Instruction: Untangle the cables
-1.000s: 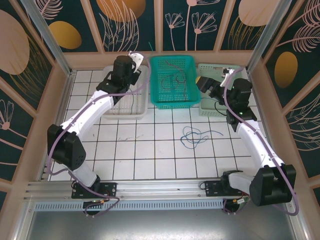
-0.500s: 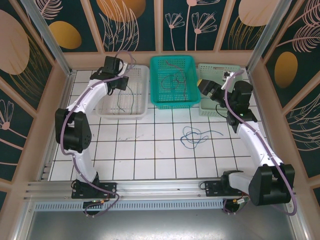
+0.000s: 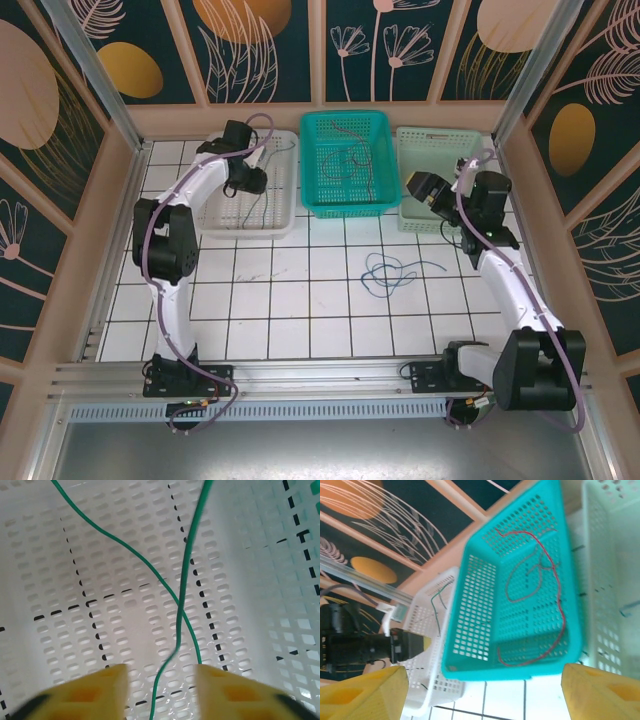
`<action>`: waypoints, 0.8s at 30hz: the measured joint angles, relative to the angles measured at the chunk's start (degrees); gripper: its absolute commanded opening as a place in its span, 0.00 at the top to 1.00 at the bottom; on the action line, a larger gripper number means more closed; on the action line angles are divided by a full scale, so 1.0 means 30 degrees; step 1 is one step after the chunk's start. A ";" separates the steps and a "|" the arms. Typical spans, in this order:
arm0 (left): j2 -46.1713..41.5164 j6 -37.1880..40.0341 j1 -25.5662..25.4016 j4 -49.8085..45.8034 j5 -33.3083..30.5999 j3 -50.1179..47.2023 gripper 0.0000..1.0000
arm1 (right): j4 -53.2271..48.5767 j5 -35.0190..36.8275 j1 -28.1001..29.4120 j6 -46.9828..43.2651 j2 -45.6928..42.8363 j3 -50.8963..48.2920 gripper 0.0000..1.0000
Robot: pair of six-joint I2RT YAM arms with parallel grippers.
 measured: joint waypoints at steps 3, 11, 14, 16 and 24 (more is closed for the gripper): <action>0.0080 -0.0430 0.0007 0.0029 -0.0146 0.0138 0.10 | -0.0838 0.0204 -0.0430 -0.0138 -0.0219 -0.0583 0.20; -0.1596 -0.1392 0.0007 0.1625 -0.0998 -0.0430 0.02 | -0.2681 0.1217 -0.1144 -0.0984 -0.1610 -0.0860 0.20; -0.3971 -0.1778 0.0000 0.3395 -0.0750 -0.2208 0.02 | -0.3235 0.1792 -0.1268 -0.1158 -0.1945 -0.0860 0.21; -0.5858 -0.2018 -0.0051 0.4918 -0.0036 -0.3847 0.01 | -0.3650 0.1909 -0.1282 -0.1217 -0.1953 -0.0867 0.25; -1.0892 -0.2222 -0.3053 1.1475 0.3235 -0.9683 0.01 | -0.6397 0.2812 -0.0044 -0.1639 -0.1792 -0.1508 0.29</action>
